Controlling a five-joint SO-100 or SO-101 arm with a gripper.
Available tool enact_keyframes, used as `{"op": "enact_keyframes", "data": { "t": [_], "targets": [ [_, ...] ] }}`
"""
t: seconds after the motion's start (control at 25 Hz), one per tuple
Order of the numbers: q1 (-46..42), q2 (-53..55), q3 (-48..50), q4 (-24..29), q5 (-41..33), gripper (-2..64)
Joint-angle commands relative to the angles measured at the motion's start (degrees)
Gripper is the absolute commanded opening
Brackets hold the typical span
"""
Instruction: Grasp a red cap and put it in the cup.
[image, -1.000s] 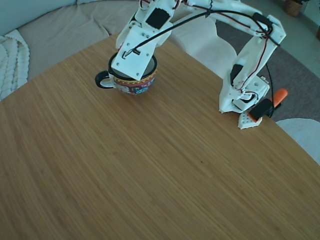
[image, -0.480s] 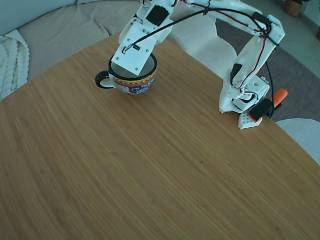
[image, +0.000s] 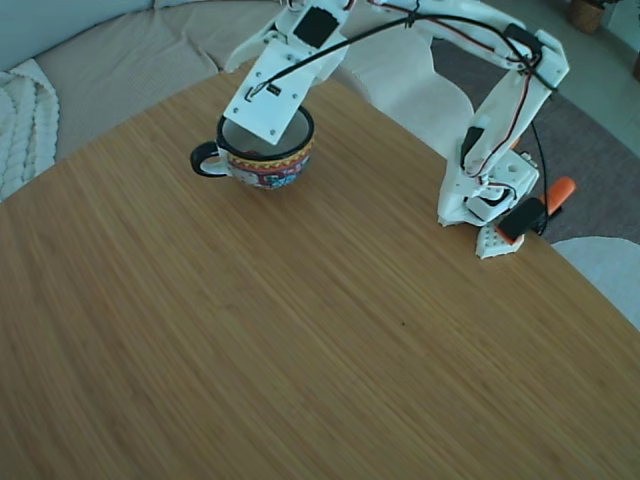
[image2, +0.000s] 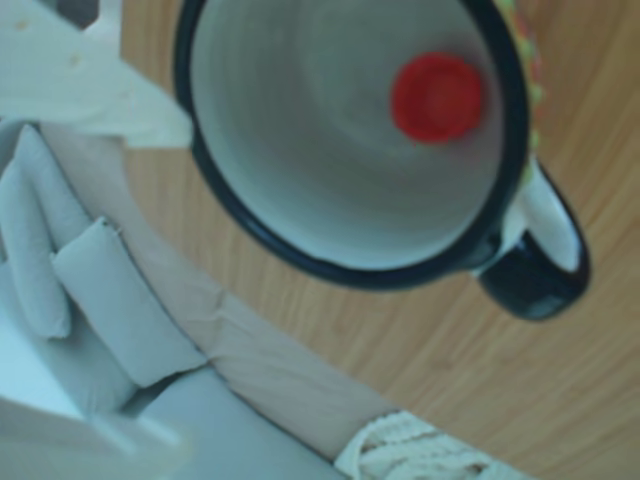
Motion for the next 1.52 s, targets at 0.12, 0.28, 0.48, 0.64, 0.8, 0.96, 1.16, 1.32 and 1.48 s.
{"op": "enact_keyframes", "data": {
  "t": [0.12,0.28,0.48,0.64,0.8,0.96,1.16,1.32,1.48],
  "targets": [
    [-5.4,3.3,-0.4,-0.9,-0.2,34.0],
    [-14.1,10.2,1.2,-0.1,0.4,34.0],
    [-25.1,20.7,4.1,1.1,2.4,34.0],
    [-32.8,27.1,9.8,1.1,2.4,34.0],
    [-38.6,30.6,16.8,1.0,2.4,34.0],
    [-43.4,32.5,23.6,0.4,2.5,34.0],
    [-47.5,38.1,29.5,0.2,6.8,32.5],
    [-47.5,44.3,32.4,0.2,8.4,14.1],
    [-47.5,49.0,37.8,0.2,7.4,0.2]
  ]
}}
